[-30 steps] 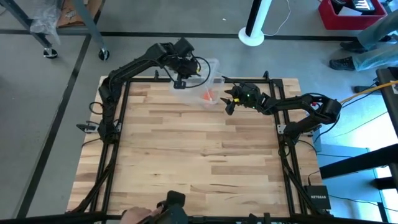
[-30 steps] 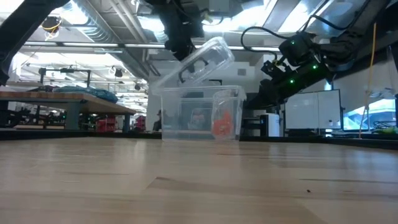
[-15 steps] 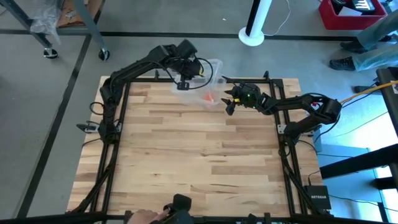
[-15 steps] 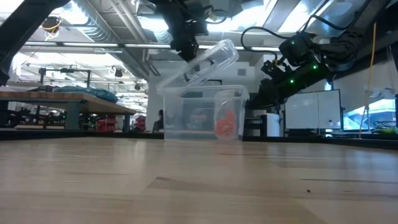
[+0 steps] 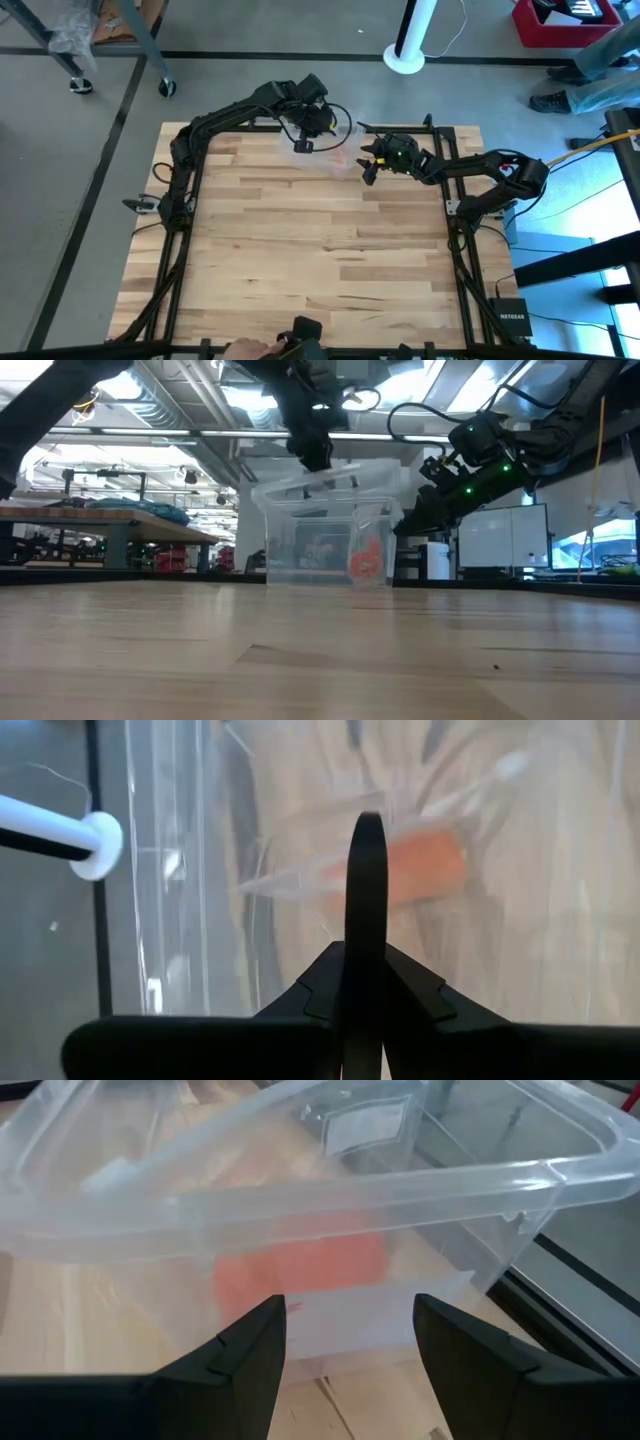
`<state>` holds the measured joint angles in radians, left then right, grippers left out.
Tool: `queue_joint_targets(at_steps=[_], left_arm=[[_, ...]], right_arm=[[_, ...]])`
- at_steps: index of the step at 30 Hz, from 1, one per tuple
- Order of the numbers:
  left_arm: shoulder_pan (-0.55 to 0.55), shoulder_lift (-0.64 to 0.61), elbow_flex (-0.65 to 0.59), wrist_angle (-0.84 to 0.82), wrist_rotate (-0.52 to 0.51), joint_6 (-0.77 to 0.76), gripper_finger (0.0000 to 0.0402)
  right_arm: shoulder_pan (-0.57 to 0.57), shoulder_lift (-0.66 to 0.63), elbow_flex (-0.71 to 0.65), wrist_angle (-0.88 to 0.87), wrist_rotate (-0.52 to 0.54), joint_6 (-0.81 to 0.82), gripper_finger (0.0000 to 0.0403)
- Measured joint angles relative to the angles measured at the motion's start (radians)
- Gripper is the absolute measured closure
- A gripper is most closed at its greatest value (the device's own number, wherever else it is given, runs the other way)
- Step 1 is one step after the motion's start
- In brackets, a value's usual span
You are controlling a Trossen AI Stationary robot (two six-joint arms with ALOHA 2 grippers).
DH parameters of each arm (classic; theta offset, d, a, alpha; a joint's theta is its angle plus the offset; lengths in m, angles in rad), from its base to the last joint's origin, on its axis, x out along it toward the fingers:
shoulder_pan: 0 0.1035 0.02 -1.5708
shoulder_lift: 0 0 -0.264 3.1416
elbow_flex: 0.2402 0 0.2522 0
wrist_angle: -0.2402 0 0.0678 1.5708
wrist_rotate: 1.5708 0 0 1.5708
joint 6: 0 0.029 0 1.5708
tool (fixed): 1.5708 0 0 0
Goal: Roll bandage
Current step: Close the transparent container
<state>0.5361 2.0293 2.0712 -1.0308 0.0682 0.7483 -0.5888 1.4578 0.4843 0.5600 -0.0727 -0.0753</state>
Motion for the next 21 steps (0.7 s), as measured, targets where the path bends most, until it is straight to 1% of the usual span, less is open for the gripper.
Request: queue_joint_targets(at_steps=[8, 10, 16, 21], left_arm=[[-0.007, 0.06, 0.0, 0.004, -0.009, -0.001, 0.0364], [-0.006, 0.063, 0.0, 0.007, -0.014, 0.024, 0.0364], [-0.011, 0.066, 0.001, 0.031, -0.102, 0.15, 0.0363], [-0.011, 0.066, 0.001, 0.035, -0.115, 0.24, 0.0363]], right_arm=[[0.0, 0.0, 0.0, 0.008, 0.0, 0.0, 0.0182], [0.0, 0.0, 0.0, 0.01, 0.0, 0.0, 0.0182], [0.0, 0.0, 0.0, 0.008, -0.001, 0.0, 0.0182], [0.0, 0.0, 0.0, 0.015, -0.048, 0.0, 0.0182]])
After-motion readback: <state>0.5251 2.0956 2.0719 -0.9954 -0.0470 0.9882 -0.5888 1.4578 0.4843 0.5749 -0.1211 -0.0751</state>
